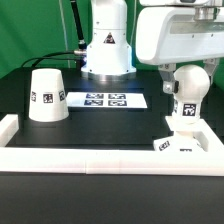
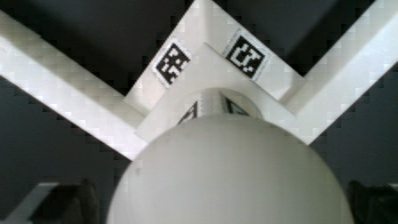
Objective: Assemble lamp
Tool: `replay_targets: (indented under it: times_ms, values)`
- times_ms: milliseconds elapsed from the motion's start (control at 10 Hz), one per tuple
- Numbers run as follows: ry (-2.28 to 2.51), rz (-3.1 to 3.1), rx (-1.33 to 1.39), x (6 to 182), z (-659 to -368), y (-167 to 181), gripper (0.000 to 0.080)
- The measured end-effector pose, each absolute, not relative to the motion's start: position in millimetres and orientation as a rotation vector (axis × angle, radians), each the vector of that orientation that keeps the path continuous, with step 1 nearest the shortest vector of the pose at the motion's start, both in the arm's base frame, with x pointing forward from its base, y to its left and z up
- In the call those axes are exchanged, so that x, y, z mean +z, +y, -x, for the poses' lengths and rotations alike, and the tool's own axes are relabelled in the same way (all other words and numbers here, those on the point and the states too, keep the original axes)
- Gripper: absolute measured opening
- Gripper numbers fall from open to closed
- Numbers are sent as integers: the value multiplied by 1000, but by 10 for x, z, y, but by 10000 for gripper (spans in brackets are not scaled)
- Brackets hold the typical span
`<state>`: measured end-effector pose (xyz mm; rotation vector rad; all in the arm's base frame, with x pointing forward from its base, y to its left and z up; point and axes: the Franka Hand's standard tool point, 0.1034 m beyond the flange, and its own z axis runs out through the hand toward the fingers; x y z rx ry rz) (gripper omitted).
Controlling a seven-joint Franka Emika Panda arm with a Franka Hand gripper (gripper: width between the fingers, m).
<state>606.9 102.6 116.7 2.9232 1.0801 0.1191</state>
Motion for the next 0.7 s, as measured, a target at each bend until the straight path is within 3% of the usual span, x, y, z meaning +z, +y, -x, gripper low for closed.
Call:
replay_targets:
  times_ms: [300, 400, 700]
  values:
    - [1148, -2895, 118, 1166, -6070, 1015, 677]
    - [1134, -2902, 119, 1166, -6070, 1015, 577]
    - [1095, -2919, 119, 1165, -6070, 1011, 577]
